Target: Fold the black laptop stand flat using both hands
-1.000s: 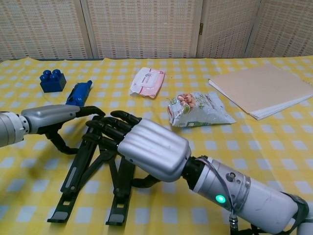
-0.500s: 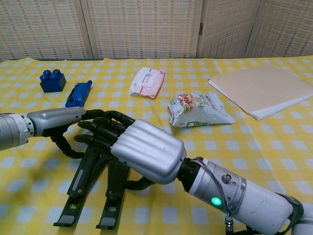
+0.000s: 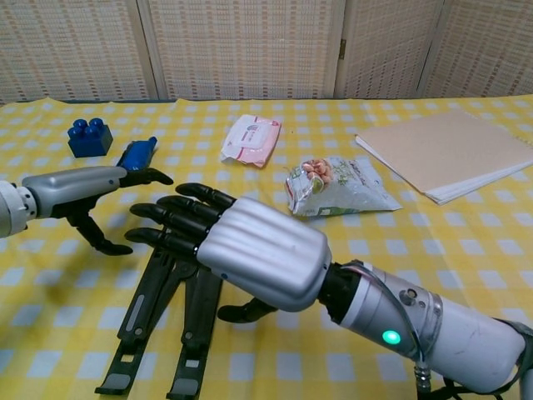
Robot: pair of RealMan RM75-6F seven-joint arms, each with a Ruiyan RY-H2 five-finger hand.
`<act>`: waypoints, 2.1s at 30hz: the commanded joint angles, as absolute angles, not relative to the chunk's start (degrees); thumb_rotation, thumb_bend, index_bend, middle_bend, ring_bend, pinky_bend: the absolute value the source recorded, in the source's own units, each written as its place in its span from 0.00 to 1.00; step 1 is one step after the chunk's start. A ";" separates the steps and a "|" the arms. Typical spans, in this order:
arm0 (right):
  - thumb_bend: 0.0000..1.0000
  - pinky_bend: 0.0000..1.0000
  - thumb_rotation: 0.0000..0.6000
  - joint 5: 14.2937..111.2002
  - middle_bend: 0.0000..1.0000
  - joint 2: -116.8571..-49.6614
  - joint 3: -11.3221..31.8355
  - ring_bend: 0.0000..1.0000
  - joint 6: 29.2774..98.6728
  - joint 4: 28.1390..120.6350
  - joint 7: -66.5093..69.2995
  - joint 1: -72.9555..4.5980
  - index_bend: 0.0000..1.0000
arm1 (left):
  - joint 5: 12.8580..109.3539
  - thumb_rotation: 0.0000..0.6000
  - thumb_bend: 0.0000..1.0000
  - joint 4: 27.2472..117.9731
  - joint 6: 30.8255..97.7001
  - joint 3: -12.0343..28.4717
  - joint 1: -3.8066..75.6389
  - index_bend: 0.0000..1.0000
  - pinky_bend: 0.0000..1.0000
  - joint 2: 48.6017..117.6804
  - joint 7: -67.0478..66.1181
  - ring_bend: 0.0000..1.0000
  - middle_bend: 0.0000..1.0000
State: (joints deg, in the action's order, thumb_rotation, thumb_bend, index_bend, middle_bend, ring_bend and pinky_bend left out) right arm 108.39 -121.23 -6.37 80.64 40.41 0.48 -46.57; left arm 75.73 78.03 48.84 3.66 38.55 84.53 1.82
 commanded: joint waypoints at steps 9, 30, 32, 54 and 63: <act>0.21 0.00 1.00 98.61 0.00 -94.51 -1.17 0.00 46.11 80.59 -10.69 -61.00 0.00 | 76.32 1.00 0.27 83.50 54.59 3.72 34.57 0.00 0.00 77.84 3.71 0.00 0.00; 0.21 0.00 1.00 87.66 0.00 -98.74 4.49 0.00 27.91 77.97 -22.53 -70.29 0.00 | 77.35 1.00 0.27 81.90 56.05 3.67 31.99 0.00 0.00 76.09 10.74 0.00 0.00; 0.21 0.00 1.00 87.11 0.00 -99.12 4.50 0.00 26.84 77.49 -23.12 -70.98 0.00 | 77.45 1.00 0.27 81.40 56.02 3.68 31.86 0.00 0.00 76.16 11.44 0.00 0.00; 0.28 0.00 1.00 80.95 0.15 -102.02 5.66 0.00 21.85 73.90 -24.91 -76.16 0.07 | 78.75 1.00 0.27 80.35 56.60 3.61 30.76 0.00 0.00 75.82 15.00 0.00 0.00; 0.29 0.00 1.00 82.78 0.26 -101.90 5.10 0.02 24.22 73.50 -22.84 -76.33 0.17 | 78.96 1.00 0.27 80.48 56.72 3.57 30.45 0.00 0.00 75.55 15.20 0.00 0.00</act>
